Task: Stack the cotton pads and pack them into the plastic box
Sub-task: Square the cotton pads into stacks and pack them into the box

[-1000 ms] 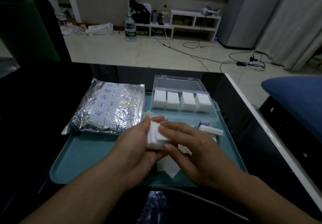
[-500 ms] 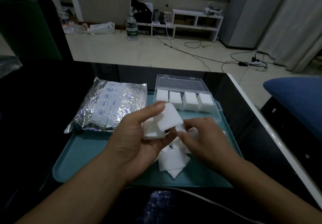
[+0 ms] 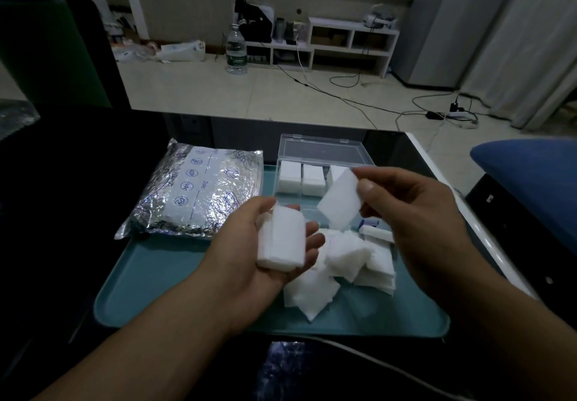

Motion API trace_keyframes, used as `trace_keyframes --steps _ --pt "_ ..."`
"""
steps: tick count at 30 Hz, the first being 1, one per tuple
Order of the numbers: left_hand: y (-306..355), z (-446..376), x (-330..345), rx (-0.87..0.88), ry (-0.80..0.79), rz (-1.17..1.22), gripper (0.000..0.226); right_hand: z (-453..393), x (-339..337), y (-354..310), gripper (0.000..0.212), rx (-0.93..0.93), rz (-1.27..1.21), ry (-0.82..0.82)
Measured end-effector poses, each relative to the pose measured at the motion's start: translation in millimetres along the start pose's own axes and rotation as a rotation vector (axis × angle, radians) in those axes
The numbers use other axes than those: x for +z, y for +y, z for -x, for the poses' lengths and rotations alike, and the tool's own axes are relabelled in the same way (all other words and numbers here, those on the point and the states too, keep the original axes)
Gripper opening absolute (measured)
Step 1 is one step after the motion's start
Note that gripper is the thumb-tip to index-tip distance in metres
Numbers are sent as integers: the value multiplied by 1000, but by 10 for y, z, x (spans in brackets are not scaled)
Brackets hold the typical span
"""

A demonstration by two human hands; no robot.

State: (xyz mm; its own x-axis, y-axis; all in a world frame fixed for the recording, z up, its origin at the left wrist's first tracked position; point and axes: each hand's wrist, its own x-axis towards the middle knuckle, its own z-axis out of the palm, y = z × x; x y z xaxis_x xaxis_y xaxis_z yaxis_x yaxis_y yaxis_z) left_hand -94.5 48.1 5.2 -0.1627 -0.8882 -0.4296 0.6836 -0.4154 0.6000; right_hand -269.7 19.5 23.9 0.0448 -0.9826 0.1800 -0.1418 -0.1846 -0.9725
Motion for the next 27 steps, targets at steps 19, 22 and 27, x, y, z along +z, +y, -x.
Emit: trace_keyframes --steps 19,22,27 --pt "-156 -81 4 -47 24 -99 58 251 256 115 88 -106 424 -484" --pt "-150 -94 -55 -108 -35 -60 55 239 236 104 86 -166 460 -423" --pt "-186 -79 -34 0 -60 -152 35 205 199 134 88 -177 482 -437"
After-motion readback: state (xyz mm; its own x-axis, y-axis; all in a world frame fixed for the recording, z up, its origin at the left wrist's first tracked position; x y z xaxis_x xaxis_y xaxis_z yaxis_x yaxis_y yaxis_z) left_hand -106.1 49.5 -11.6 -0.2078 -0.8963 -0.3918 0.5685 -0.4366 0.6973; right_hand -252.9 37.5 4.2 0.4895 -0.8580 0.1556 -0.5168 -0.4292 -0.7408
